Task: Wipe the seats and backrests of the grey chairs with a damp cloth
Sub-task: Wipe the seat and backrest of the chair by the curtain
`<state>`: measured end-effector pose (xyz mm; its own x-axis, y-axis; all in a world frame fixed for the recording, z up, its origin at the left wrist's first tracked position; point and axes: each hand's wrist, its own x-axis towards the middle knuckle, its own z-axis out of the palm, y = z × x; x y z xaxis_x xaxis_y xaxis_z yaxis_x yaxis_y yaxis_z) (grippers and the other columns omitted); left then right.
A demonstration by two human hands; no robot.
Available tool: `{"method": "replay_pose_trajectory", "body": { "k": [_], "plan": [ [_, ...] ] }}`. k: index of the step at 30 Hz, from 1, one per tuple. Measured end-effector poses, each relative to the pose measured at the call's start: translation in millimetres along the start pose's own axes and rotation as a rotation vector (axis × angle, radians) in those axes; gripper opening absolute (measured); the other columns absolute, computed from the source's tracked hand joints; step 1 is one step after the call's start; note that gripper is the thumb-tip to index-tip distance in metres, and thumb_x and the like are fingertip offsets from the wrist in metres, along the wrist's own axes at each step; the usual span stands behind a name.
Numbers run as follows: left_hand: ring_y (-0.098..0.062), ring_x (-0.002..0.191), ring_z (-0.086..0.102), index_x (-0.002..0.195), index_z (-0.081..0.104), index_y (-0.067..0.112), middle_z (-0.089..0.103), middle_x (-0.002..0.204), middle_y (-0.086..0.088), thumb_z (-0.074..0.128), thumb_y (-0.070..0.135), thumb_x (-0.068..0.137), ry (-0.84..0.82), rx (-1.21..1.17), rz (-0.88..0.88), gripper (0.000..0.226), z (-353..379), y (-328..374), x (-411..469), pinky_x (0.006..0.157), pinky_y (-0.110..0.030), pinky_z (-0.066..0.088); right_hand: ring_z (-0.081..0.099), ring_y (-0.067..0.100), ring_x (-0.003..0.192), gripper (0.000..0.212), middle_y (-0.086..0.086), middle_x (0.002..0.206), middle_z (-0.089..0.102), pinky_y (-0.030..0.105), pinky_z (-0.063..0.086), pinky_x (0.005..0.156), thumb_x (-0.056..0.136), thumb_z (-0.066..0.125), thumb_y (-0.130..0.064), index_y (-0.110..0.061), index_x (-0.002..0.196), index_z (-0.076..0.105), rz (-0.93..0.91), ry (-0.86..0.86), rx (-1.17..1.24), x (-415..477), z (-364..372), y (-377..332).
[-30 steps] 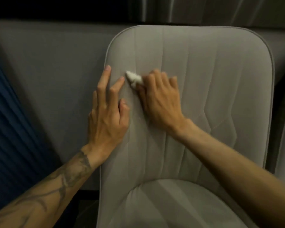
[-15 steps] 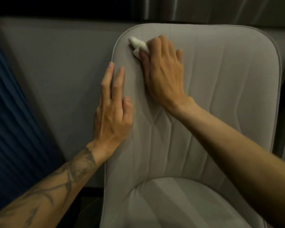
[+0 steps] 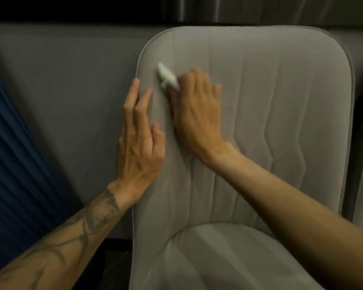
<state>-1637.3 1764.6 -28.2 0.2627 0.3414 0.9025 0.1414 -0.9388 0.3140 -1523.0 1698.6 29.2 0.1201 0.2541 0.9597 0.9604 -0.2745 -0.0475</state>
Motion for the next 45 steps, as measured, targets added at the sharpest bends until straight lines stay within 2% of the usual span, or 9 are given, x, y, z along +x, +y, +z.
{"method": "replay_pose_trajectory", "body": {
  "k": [4, 9, 16, 20, 25, 31, 35, 38, 45],
  "plan": [
    [-0.027, 0.156, 0.027, 0.155, 0.033, -0.006, 0.024, 0.167, -0.024, 0.048, 0.000, 0.097, 0.021, -0.027, 0.007, 0.060, 1, -2, 2, 0.122, -0.015, 0.022, 0.054, 0.029, 0.082, 0.025, 0.010, 0.091, 0.058, 0.041, 0.032, 0.073, 0.102, 0.048, -0.032, -0.012, 0.094, 0.060, -0.185, -0.080, -0.046, 8, -4, 10],
    [-0.028, 0.157, 0.027, 0.157, 0.030, -0.007, 0.024, 0.167, -0.024, 0.048, 0.001, 0.097, 0.009, -0.067, -0.003, 0.063, 1, -5, 4, 0.124, -0.019, 0.022, 0.051, 0.027, 0.082, 0.022, 0.010, 0.091, 0.056, 0.040, 0.030, 0.073, 0.102, 0.046, -0.031, -0.013, 0.095, 0.057, 0.090, 0.047, 0.035, 11, 10, -3],
    [-0.026, 0.159, 0.023, 0.158, 0.028, -0.006, 0.020, 0.170, -0.022, 0.043, 0.000, 0.100, -0.037, -0.152, 0.000, 0.061, -4, -10, -18, 0.129, -0.034, 0.021, 0.052, 0.026, 0.082, 0.023, 0.009, 0.094, 0.057, 0.038, 0.027, 0.074, 0.102, 0.049, -0.032, -0.011, 0.102, 0.058, -0.071, -0.069, 0.072, -1, 4, 3],
    [-0.025, 0.160, 0.022, 0.159, 0.027, -0.006, 0.020, 0.170, -0.021, 0.042, 0.003, 0.101, -0.043, -0.175, -0.005, 0.061, -6, -16, -42, 0.129, -0.034, 0.020, 0.054, 0.027, 0.083, 0.022, 0.009, 0.094, 0.057, 0.042, 0.035, 0.076, 0.101, 0.052, -0.030, -0.009, 0.101, 0.058, 0.150, 0.030, 0.171, 1, 8, -16],
    [-0.022, 0.160, 0.021, 0.162, 0.022, -0.004, 0.018, 0.172, -0.018, 0.042, 0.011, 0.102, -0.051, -0.202, -0.079, 0.064, -6, -16, -65, 0.129, -0.032, 0.021, 0.055, 0.030, 0.083, 0.025, 0.013, 0.092, 0.057, 0.044, 0.037, 0.077, 0.101, 0.052, -0.028, -0.005, 0.097, 0.060, -0.046, -0.234, 0.175, -43, -10, -25],
    [-0.008, 0.159, 0.019, 0.167, 0.010, 0.007, 0.015, 0.172, -0.005, 0.040, 0.027, 0.105, -0.095, -0.224, -0.192, 0.071, -7, -18, -93, 0.125, -0.019, 0.019, 0.052, 0.027, 0.080, 0.026, 0.010, 0.091, 0.056, 0.043, 0.036, 0.072, 0.102, 0.047, -0.033, -0.010, 0.095, 0.058, -0.063, -0.096, 0.078, 19, 4, -38],
    [-0.009, 0.160, 0.016, 0.168, 0.004, 0.020, 0.009, 0.174, 0.007, 0.045, 0.034, 0.104, -0.168, -0.265, -0.326, 0.078, -14, -12, -122, 0.128, -0.026, 0.018, 0.052, 0.030, 0.078, 0.026, 0.013, 0.088, 0.055, 0.042, 0.035, 0.070, 0.102, 0.051, -0.031, -0.009, 0.089, 0.058, -0.186, -0.253, 0.098, -49, -9, -50],
    [0.002, 0.158, 0.011, 0.167, -0.002, 0.028, 0.000, 0.170, 0.027, 0.044, 0.039, 0.103, -0.223, -0.276, -0.400, 0.079, -24, -4, -149, 0.126, -0.016, 0.013, 0.052, 0.029, 0.077, 0.028, 0.011, 0.088, 0.055, 0.041, 0.032, 0.070, 0.103, 0.048, -0.034, -0.011, 0.090, 0.057, -0.278, -0.292, 0.056, -46, -15, -46],
    [0.015, 0.153, 0.000, 0.162, -0.016, 0.042, -0.010, 0.164, 0.036, 0.043, 0.048, 0.100, -0.389, -0.266, -0.477, 0.086, -44, 2, -176, 0.121, -0.006, 0.005, 0.053, 0.030, 0.079, 0.023, 0.012, 0.090, 0.057, 0.041, 0.037, 0.070, 0.101, 0.050, -0.030, -0.010, 0.092, 0.058, -0.122, -0.159, 0.020, -31, 0, -63]
  ]
}}
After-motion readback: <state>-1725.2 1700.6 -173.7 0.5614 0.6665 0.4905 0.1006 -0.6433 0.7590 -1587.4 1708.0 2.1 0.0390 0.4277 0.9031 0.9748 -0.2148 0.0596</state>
